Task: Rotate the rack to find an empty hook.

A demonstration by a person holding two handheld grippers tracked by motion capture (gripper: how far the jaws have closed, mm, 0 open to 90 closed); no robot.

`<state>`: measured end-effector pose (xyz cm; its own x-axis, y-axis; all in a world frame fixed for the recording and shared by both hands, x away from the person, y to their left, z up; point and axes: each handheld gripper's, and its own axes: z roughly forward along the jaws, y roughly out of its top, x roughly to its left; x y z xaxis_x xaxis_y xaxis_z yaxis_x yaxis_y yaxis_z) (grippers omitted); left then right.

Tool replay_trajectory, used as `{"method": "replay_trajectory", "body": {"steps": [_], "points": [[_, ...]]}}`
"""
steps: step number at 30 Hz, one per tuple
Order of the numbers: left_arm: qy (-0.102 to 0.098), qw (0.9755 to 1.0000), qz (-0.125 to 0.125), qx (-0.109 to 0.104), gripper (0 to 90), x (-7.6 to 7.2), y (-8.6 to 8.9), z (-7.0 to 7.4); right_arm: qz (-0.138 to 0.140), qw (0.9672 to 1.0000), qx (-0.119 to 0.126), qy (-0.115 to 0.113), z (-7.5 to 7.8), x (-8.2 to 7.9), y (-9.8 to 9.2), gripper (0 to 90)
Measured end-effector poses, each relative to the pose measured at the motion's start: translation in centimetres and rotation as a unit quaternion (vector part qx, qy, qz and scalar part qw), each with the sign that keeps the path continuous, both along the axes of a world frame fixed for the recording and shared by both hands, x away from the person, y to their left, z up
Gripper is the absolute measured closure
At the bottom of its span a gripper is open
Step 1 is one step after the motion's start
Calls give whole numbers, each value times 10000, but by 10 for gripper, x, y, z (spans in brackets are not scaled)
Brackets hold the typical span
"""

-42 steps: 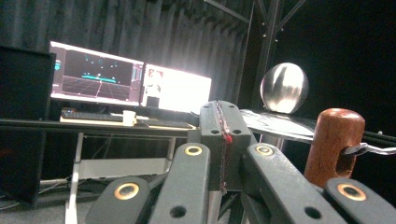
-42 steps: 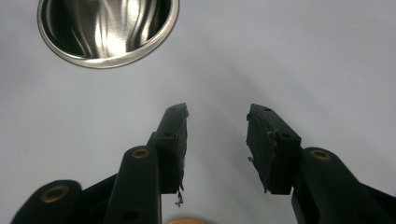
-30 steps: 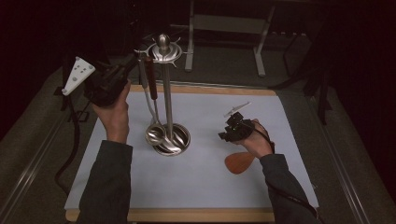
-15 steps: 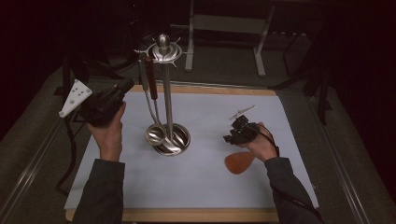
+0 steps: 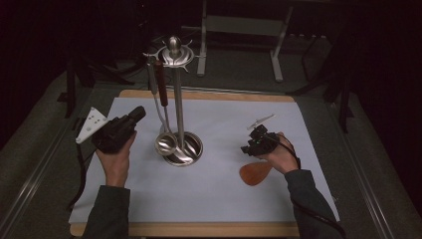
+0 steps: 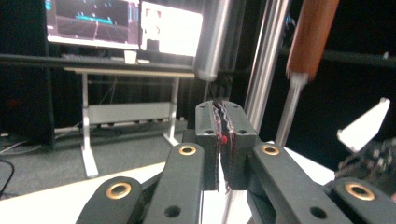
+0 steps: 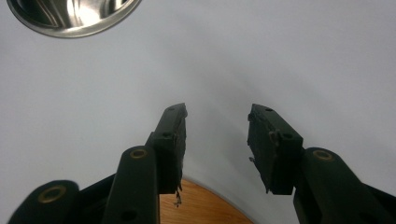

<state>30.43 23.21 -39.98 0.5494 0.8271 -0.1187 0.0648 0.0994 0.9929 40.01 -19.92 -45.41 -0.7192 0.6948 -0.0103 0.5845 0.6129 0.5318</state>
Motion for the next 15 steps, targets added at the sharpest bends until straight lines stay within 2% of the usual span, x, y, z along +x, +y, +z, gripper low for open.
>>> {"method": "replay_trajectory", "body": {"steps": [1,3,9,15], "points": [[0,10000,0,0,862,0,0,0,0,10000,0,0,0,0,0,567],[118,9998,-29,126,862,0,0,-11,-15,10000,-10,7,-1,0,-2,567],[468,9985,-18,279,855,-1,2,-40,-57,10000,-2,25,-1,-1,-6,567],[815,9949,40,592,839,-2,3,-67,-69,10000,-1,38,-4,-1,-7,567]]}}
